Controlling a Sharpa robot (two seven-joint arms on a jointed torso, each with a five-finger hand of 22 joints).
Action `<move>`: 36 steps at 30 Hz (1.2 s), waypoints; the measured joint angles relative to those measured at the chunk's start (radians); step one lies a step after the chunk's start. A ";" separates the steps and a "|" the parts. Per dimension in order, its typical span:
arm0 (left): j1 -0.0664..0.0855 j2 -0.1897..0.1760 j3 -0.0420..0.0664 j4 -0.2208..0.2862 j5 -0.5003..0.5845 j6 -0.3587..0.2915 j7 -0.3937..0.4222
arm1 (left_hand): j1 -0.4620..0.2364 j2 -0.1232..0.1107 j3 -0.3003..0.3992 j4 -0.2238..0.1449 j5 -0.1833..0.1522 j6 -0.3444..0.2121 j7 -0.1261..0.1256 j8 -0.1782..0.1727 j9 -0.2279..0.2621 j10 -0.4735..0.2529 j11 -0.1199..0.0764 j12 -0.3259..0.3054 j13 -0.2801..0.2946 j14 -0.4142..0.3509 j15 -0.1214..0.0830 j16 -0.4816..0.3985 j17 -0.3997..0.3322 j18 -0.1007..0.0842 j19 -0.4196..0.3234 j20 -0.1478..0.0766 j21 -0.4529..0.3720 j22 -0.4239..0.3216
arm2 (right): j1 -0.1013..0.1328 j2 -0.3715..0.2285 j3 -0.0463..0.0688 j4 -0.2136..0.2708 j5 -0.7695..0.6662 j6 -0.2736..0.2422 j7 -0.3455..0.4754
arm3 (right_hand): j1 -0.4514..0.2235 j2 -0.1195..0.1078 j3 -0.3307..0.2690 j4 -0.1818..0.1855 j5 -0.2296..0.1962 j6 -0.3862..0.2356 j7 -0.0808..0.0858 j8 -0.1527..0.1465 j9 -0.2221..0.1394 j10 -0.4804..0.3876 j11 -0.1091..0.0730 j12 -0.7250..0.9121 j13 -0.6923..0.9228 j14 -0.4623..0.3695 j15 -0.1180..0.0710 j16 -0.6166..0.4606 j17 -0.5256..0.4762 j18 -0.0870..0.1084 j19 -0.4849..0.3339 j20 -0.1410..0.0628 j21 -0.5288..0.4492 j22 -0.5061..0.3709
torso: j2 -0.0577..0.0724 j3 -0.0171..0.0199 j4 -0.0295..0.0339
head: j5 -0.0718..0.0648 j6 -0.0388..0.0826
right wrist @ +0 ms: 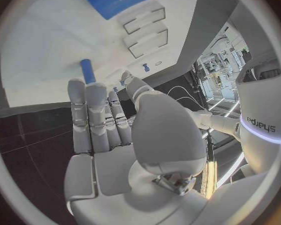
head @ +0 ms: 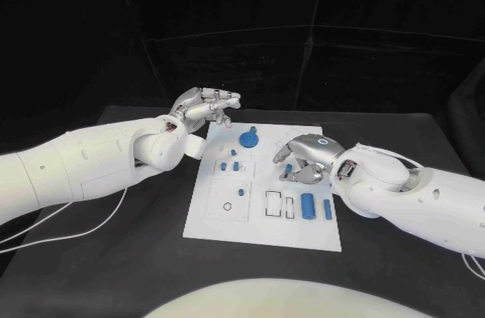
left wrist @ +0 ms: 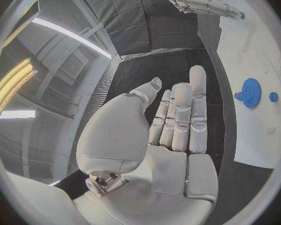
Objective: Assemble the parts on the task board
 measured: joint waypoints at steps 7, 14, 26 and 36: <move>0.000 0.000 0.000 -0.001 0.000 0.001 0.000 | 0.000 0.000 0.000 0.000 0.000 0.000 0.000 0.000 0.000 0.000 0.000 0.000 0.000 0.000 0.000 0.000 0.000 0.000 0.000 0.000 0.000 0.000 | 0.014 -0.024 0.001 0.005 0.016 0.013 -0.023 | 0.012 0.012 -0.080 0.012 0.003 -0.013 -0.013 0.000 0.000 -0.020 0.003 0.004 0.001 0.000 0.000 -0.016 -0.021 0.000 0.000 0.000 -0.023 -0.028 | 0.000 0.0006 -0.0001 | -0.005 0.005; 0.000 0.001 0.000 -0.002 0.000 0.002 -0.001 | 0.000 0.000 0.000 0.000 0.000 0.000 0.000 0.000 0.000 0.000 0.000 0.000 0.000 0.000 0.000 0.000 0.000 0.000 0.000 0.000 0.000 0.000 | 0.017 -0.028 0.000 -0.003 0.017 0.049 -0.049 | 0.037 0.037 -0.103 0.011 0.009 -0.013 -0.013 0.000 0.001 -0.020 0.004 0.020 0.002 0.001 -0.001 -0.003 -0.002 0.000 0.000 0.000 -0.023 -0.025 | 0.000 0.0006 0.0012 | -0.007 0.007; 0.000 0.001 0.000 -0.004 0.000 0.004 -0.002 | 0.000 0.000 0.000 0.000 0.000 0.000 0.000 0.000 0.000 0.000 0.000 0.000 0.000 0.000 0.000 0.000 0.000 0.000 0.000 0.000 0.000 0.000 | 0.018 -0.004 0.000 -0.020 0.008 0.106 -0.067 | 0.096 0.096 -0.095 0.004 -0.008 0.043 -0.018 0.005 0.005 0.084 -0.021 0.064 0.001 0.034 -0.023 0.080 0.092 0.000 0.082 -0.020 0.051 0.086 | -0.001 0.0004 0.0006 | -0.005 0.004; 0.000 0.002 0.000 -0.004 0.000 0.005 -0.003 | 0.000 0.000 0.000 0.000 0.000 0.000 0.000 0.000 0.000 0.000 0.000 0.000 0.000 0.000 0.000 0.000 0.000 0.000 0.000 0.000 0.000 0.000 | 0.018 0.026 0.000 -0.050 0.004 0.143 -0.068 | 0.106 0.106 -0.058 0.010 -0.017 0.075 -0.019 0.005 0.005 0.123 -0.028 0.064 0.000 0.047 -0.029 0.127 0.144 0.000 0.113 -0.023 0.090 0.143 | -0.002 0.0010 -0.0002 | -0.004 0.000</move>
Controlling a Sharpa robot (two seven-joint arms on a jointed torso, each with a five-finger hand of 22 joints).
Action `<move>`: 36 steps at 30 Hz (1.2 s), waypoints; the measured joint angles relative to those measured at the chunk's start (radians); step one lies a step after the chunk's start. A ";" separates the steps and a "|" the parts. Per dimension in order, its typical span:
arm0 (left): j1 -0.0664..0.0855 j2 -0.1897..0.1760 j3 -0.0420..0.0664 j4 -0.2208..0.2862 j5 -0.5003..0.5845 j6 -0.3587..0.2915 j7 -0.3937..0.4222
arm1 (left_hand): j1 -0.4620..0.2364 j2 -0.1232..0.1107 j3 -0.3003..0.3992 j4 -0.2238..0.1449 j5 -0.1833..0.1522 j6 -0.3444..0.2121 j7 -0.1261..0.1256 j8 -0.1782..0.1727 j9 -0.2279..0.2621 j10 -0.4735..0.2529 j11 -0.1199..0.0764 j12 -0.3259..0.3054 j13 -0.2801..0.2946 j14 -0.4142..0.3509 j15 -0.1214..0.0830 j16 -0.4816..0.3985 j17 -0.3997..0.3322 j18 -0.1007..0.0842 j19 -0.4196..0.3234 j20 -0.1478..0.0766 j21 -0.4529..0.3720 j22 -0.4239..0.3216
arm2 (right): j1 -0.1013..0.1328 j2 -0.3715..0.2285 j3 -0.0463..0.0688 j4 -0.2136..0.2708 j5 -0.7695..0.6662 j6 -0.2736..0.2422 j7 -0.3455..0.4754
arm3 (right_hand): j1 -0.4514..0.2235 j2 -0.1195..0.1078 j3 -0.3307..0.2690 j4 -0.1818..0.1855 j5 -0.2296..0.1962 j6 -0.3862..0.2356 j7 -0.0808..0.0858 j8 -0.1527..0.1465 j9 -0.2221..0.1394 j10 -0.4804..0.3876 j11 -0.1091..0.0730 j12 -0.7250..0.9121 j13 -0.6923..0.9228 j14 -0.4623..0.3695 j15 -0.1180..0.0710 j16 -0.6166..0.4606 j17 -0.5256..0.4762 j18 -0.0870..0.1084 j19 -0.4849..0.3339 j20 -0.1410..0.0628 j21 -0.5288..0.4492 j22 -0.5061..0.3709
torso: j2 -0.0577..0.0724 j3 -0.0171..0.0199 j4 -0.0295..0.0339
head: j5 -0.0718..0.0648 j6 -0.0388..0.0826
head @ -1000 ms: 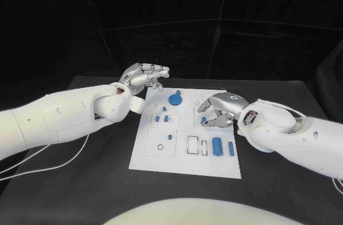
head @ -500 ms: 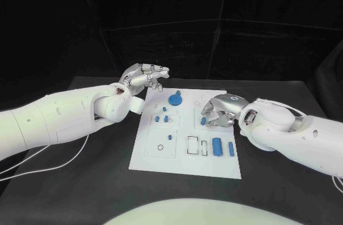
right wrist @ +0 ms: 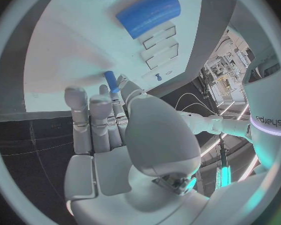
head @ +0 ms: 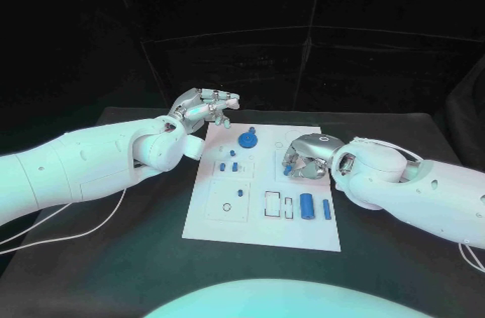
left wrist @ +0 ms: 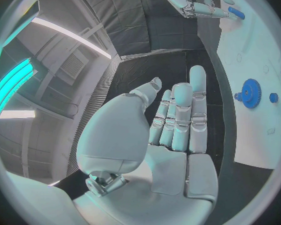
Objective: Assemble the parts on the task board
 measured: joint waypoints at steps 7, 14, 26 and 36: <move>0.000 0.000 0.000 0.000 0.000 0.001 0.000 | 0.000 0.000 0.000 0.000 0.000 0.000 0.000 0.000 0.000 0.000 0.000 0.000 0.000 0.000 0.000 0.000 0.000 0.000 0.000 0.000 0.000 0.000 | 0.000 0.012 0.000 -0.014 -0.004 0.011 0.001 | 0.004 0.004 0.025 0.003 -0.006 0.015 0.000 0.000 0.000 0.018 -0.003 -0.003 0.000 0.000 0.000 0.021 0.023 0.000 0.011 -0.004 0.018 0.024 | 0.000 -0.0001 0.0000 | -0.001 -0.001; 0.000 0.001 0.000 0.000 0.000 0.002 -0.001 | 0.005 0.004 -0.006 0.000 0.000 0.000 0.000 0.002 0.000 0.000 0.000 0.002 0.001 -0.004 0.000 0.000 -0.004 0.000 0.001 0.001 0.000 -0.001 | 0.000 0.026 0.000 -0.028 -0.009 0.013 0.001 | 0.004 0.004 0.059 0.002 -0.015 0.033 0.000 0.000 0.000 0.040 -0.003 -0.009 0.000 0.000 0.000 0.044 0.048 -0.017 0.018 -0.003 0.036 0.046 | 0.002 -0.0008 0.0003 | -0.004 -0.001; 0.000 -0.001 0.000 0.000 0.000 0.002 -0.003 | 0.005 0.005 -0.007 -0.001 0.000 0.000 0.000 0.004 0.000 0.000 0.000 0.007 0.002 -0.007 0.000 0.000 -0.005 0.000 0.004 0.004 0.000 -0.002 | -0.001 0.020 -0.001 -0.018 -0.033 -0.011 -0.003 | 0.040 0.005 0.171 -0.042 -0.050 0.092 -0.006 0.015 0.005 0.102 -0.009 -0.014 0.005 0.007 -0.007 0.099 0.107 -0.016 0.045 -0.016 0.081 0.111 | 0.002 -0.0017 0.0026 | -0.008 0.000; 0.000 -0.004 0.000 0.000 0.000 0.003 -0.003 | 0.005 0.005 -0.007 -0.001 0.000 0.000 0.000 0.004 0.000 0.000 0.000 0.007 0.001 -0.007 0.000 0.000 -0.005 0.000 0.004 0.004 0.000 -0.002 | -0.001 -0.043 0.002 0.076 -0.037 -0.100 0.001 | 0.032 -0.006 0.216 -0.056 -0.056 0.098 -0.002 0.015 0.003 0.105 -0.005 -0.022 0.006 0.007 -0.007 0.113 0.120 -0.016 0.048 -0.013 0.093 0.123 | 0.002 -0.0018 0.0026 | -0.007 0.003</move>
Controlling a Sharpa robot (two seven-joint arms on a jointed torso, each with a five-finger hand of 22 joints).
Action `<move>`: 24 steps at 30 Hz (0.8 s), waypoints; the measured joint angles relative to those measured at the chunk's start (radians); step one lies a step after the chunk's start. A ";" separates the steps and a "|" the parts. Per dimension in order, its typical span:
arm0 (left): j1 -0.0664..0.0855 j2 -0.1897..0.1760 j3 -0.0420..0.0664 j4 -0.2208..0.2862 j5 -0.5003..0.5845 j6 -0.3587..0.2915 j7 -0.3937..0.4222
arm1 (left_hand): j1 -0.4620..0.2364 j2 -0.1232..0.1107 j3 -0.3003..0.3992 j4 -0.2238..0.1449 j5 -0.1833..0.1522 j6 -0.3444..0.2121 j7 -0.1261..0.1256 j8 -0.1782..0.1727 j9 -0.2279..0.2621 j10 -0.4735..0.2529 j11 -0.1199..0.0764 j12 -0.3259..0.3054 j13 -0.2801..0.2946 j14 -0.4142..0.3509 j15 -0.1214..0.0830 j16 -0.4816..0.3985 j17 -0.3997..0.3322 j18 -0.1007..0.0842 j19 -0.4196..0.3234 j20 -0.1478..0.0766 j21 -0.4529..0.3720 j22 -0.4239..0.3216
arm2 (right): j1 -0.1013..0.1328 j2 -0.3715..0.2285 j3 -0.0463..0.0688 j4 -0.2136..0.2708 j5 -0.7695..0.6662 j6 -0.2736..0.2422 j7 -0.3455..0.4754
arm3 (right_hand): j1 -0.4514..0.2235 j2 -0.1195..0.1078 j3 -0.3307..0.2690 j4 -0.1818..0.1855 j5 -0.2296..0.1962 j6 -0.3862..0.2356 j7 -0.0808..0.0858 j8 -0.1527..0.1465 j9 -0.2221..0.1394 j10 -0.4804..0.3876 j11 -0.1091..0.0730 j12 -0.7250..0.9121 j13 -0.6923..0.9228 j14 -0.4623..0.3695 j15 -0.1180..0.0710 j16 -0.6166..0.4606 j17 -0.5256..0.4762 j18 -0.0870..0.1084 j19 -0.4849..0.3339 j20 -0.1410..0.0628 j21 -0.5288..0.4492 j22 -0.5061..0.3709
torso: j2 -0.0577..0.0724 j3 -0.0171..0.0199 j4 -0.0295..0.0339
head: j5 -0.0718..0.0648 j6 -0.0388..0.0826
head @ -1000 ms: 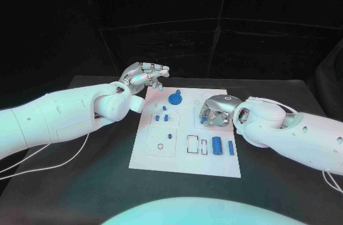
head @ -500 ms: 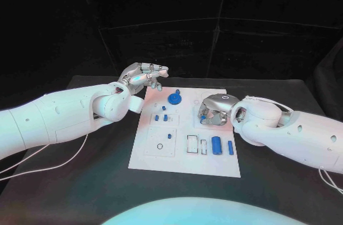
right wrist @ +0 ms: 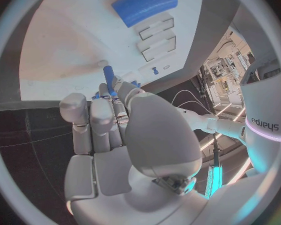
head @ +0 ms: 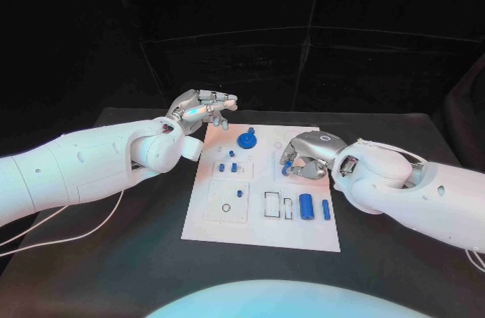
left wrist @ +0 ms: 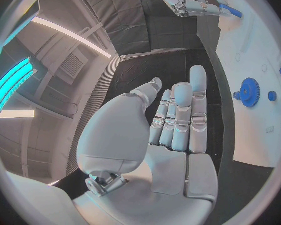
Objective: Assemble the parts on the task board
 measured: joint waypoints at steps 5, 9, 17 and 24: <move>0.000 -0.001 0.000 0.000 0.000 0.000 0.000 | 0.000 0.000 0.000 0.000 0.000 0.000 0.000 0.000 0.000 0.000 0.000 0.000 0.000 0.000 0.000 0.000 0.000 0.000 0.000 0.000 0.000 0.000 | 0.001 -0.018 0.015 0.043 0.013 -0.052 0.006 | -0.002 -0.002 0.009 -0.001 0.000 0.000 0.000 -0.003 -0.001 0.000 0.000 -0.006 0.000 0.000 0.000 0.000 0.002 0.000 0.000 0.000 0.004 0.001 | 0.000 -0.0001 0.0011 | 0.001 0.002; 0.000 -0.001 0.000 0.001 0.000 0.000 0.000 | 0.000 0.000 0.000 0.000 0.000 0.000 0.000 0.000 0.000 -0.004 0.004 0.000 0.000 0.000 0.000 0.000 -0.001 0.000 0.000 0.000 0.000 0.000 | 0.001 -0.010 0.019 0.067 0.029 -0.075 0.014 | -0.006 -0.006 0.012 -0.001 0.000 0.000 0.000 -0.004 -0.001 0.000 0.000 -0.006 0.000 0.000 0.000 0.004 0.002 0.000 0.000 0.000 0.004 0.003 | 0.000 -0.0002 0.0012 | 0.002 0.002; 0.000 0.004 0.000 0.000 0.000 0.000 -0.001 | 0.000 0.000 0.000 0.000 0.000 0.000 0.000 0.000 0.000 -0.004 0.004 0.000 0.000 0.000 0.000 0.000 -0.001 0.000 0.000 0.000 0.000 0.000 | -0.004 0.097 0.020 0.071 0.071 -0.081 0.046 | -0.006 -0.006 0.020 -0.003 -0.001 0.000 0.000 -0.004 -0.001 0.000 0.000 -0.009 -0.001 0.000 0.000 0.004 0.003 0.000 0.000 0.000 0.004 0.003 | 0.001 -0.0008 0.0012 | 0.011 -0.001; 0.000 0.007 0.000 0.001 0.000 0.001 -0.001 | 0.000 0.000 0.000 0.000 0.000 0.000 0.000 0.000 0.000 -0.004 0.004 0.000 0.000 0.000 0.000 0.000 -0.001 0.000 0.000 0.000 0.000 0.000 | -0.041 0.173 0.016 0.034 0.089 -0.065 0.084 | -0.012 -0.012 0.027 -0.005 0.004 0.000 0.000 -0.009 -0.003 0.000 0.000 -0.013 -0.001 0.000 0.000 0.004 0.003 0.000 0.000 0.000 0.004 0.000 | 0.002 -0.0012 0.0024 | 0.022 -0.006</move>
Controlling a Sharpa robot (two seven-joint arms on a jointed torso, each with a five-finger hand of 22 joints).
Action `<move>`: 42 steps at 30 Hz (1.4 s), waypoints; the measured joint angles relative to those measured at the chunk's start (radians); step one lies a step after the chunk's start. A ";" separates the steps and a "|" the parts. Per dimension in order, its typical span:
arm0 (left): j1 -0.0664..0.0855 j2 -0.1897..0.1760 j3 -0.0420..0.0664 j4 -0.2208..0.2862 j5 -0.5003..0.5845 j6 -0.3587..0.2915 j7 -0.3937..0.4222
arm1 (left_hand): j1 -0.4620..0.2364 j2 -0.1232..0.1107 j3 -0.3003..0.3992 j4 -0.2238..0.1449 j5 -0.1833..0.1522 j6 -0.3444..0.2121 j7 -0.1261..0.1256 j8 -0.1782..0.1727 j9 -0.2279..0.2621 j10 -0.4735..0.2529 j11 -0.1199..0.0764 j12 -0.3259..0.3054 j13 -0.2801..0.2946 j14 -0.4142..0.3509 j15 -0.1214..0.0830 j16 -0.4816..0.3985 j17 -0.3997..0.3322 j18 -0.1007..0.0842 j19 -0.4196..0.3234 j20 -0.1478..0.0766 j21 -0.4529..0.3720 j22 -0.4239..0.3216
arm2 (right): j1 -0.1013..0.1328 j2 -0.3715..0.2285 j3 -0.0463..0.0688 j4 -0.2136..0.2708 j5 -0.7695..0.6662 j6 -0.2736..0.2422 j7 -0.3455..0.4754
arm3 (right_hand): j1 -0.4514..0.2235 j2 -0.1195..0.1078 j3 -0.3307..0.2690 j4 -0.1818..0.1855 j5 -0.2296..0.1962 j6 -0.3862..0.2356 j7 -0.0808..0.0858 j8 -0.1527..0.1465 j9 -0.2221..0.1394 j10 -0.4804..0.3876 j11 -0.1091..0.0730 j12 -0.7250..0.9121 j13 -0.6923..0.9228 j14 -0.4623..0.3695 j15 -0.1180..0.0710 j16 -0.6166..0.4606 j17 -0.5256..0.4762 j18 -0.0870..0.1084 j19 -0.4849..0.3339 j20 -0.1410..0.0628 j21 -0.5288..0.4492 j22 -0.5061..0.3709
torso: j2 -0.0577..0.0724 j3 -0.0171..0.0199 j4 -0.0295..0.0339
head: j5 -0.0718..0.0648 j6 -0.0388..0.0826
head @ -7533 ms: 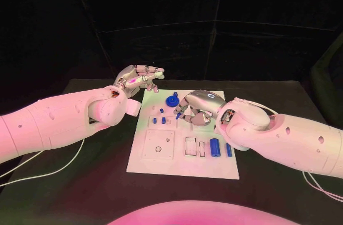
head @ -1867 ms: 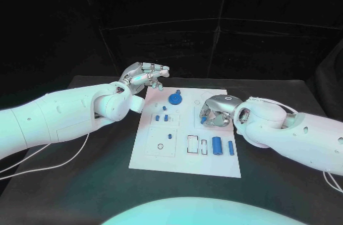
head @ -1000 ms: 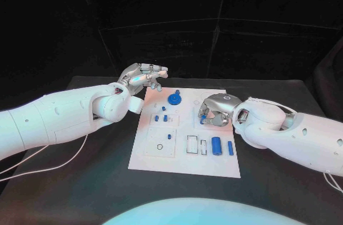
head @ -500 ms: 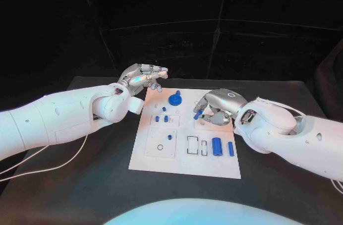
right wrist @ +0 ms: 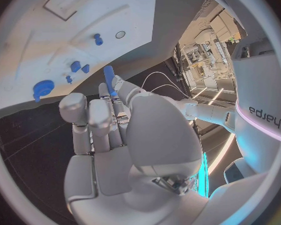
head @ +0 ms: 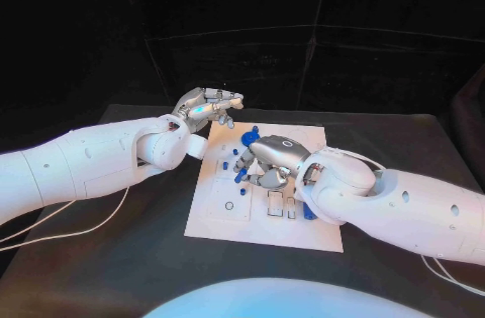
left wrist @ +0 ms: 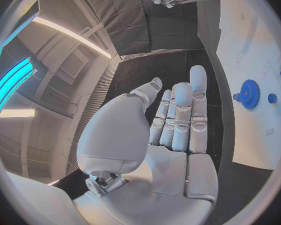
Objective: Assemble the parts on the task board
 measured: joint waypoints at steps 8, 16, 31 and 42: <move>0.000 0.001 0.000 -0.001 0.000 0.000 0.000 | 0.000 0.000 0.000 0.000 0.000 0.000 0.000 0.000 0.000 -0.002 -0.002 0.000 0.000 0.000 0.000 0.000 -0.001 0.000 0.000 0.000 0.000 0.000 | -0.032 0.055 -0.018 -0.048 -0.001 0.033 0.033 | -0.003 -0.003 0.006 0.000 0.000 -0.004 0.004 0.000 0.000 0.000 0.000 0.000 -0.002 0.000 0.000 0.000 0.000 0.000 0.000 0.000 0.000 -0.001 | 0.000 0.0004 -0.0012 | 0.011 -0.006; 0.000 0.004 0.000 -0.002 0.000 0.000 0.001 | 0.000 0.000 0.000 0.000 0.000 0.000 0.000 0.000 0.000 -0.004 -0.004 0.000 0.001 0.000 0.000 0.000 -0.003 0.000 0.000 0.000 0.000 -0.001 | -0.044 0.084 -0.023 -0.083 -0.021 0.066 0.044 | -0.004 -0.004 0.008 -0.002 0.000 -0.004 0.004 0.000 0.000 0.000 0.000 -0.006 -0.002 0.000 0.000 0.000 -0.001 0.000 0.000 0.000 0.000 -0.002 | 0.000 0.0013 -0.0016 | 0.018 -0.012; 0.000 0.007 0.000 -0.004 0.000 0.000 0.001 | 0.000 0.000 0.000 0.000 0.000 0.000 0.000 0.000 0.000 -0.004 -0.004 0.000 0.001 0.000 0.000 0.000 -0.003 0.000 0.000 0.000 0.000 -0.001 | -0.047 0.106 -0.024 -0.108 -0.054 0.120 0.044 | -0.007 -0.007 0.008 -0.002 0.000 -0.005 0.003 -0.002 -0.001 0.000 0.000 -0.008 -0.001 0.000 0.000 0.000 -0.001 0.000 0.000 0.000 0.000 -0.003 | 0.000 0.0014 -0.0019 | 0.021 -0.018; 0.000 0.008 0.000 -0.006 0.000 0.000 0.001 | 0.000 0.000 0.000 0.000 0.000 0.000 0.000 0.000 0.000 -0.004 -0.004 0.000 0.001 0.000 0.000 0.000 -0.003 0.000 0.000 0.000 0.000 -0.001 | -0.049 0.110 -0.024 -0.108 -0.063 0.137 0.044 | -0.011 -0.011 0.013 -0.002 0.002 -0.005 0.003 -0.003 -0.001 0.000 0.000 -0.011 -0.001 0.000 0.000 0.000 -0.002 0.000 0.000 0.000 0.000 -0.003 | 0.000 0.0014 -0.0019 | 0.022 -0.020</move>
